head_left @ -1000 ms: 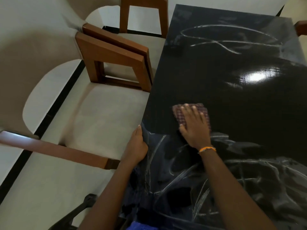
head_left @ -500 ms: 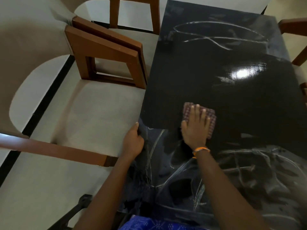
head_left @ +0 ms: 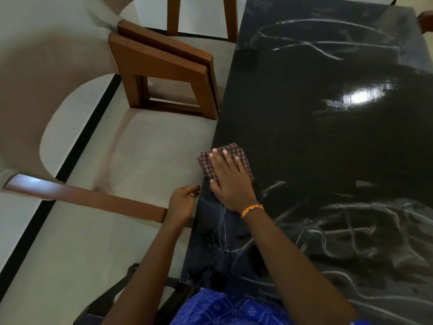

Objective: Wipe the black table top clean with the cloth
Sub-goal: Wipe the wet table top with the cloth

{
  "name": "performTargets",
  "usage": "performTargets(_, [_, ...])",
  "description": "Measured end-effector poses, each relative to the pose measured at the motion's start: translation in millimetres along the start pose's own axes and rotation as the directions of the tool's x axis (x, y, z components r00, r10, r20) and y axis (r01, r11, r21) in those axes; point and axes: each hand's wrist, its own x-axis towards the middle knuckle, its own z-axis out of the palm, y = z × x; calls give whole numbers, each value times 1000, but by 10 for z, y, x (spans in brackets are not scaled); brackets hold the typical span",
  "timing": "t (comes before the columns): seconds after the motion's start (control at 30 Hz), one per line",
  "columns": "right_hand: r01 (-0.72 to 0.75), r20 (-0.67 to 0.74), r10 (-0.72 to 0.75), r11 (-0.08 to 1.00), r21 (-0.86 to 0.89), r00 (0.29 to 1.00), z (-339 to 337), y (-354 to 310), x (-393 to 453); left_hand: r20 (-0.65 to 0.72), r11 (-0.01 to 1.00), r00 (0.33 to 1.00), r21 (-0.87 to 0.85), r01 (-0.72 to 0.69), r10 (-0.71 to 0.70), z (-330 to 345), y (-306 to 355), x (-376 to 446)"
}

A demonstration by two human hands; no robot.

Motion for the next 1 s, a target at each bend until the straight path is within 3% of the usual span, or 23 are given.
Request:
performTargets(0.2, [-263, -67, 259, 963, -64, 964, -303, 911, -421, -9, 999, 1000, -38, 17, -18, 63, -7, -66])
performTargets(0.33, [-487, -146, 479, 873, -27, 866, -488, 1488, -758, -24, 996, 999, -74, 42, -44, 71, -12, -81])
performTargets(0.43, [-618, -173, 610, 786, 9, 773, -472, 1484, -844, -28, 997, 999, -70, 22, -24, 68, -27, -65])
performTargets(0.5, [-649, -167, 643, 760, 23, 747, -393, 1297, -782, -64, 997, 998, -68, 18, -22, 79, -17, -47])
performTargets(0.6, [-572, -153, 566, 820, 8, 810, -249, 842, -667, -106, 998, 994, -63, -19, 12, 92, 6, -35])
performTargets(0.77, [-226, -12, 226, 974, -6, 974, 26, -181, -406, -61, 998, 998, -59, -13, 9, 55, -20, -83])
performTargets(0.87, [-20, 53, 20, 1000, 5, 998, 119, -526, -380, -81, 1000, 997, 3, 2, -1, 33, -100, -136])
performTargets(1.0, [103, 66, -104, 995, 19, 992, 60, -370, -484, -161, 999, 987, 45, -8, 15, 100, -213, -294])
